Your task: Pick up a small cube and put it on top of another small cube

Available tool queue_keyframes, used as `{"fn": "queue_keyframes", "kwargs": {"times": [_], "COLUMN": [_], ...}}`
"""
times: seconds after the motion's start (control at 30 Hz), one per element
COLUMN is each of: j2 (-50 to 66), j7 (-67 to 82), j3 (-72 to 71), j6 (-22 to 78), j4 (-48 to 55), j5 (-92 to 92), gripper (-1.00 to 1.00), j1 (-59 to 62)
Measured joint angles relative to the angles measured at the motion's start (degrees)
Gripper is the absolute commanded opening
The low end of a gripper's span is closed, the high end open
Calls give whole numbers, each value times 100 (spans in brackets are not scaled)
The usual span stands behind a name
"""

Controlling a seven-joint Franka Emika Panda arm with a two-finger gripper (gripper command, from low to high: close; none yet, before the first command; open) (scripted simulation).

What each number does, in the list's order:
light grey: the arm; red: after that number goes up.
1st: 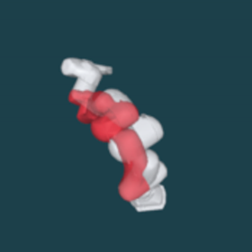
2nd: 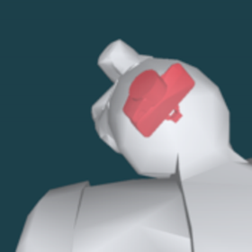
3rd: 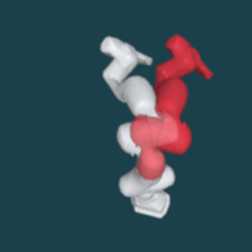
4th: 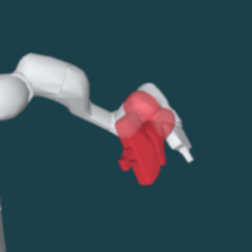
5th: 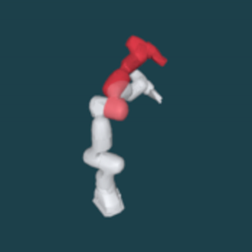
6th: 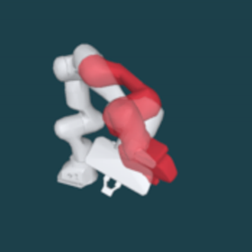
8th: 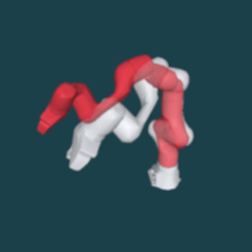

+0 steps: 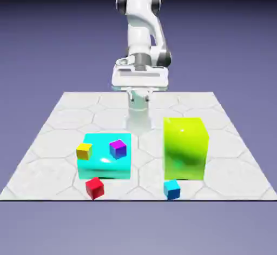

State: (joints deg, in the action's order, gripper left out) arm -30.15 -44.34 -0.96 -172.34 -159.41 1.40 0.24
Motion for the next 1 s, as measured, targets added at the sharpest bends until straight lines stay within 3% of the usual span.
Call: {"fn": "queue_keyframes", "kwargs": {"times": [1.0], "j2": [6202], "j7": [-4661], "j3": [-2381], "j6": [4118], "j4": [3937], "j5": [3477], "gripper": [0], "j1": [2297]}}
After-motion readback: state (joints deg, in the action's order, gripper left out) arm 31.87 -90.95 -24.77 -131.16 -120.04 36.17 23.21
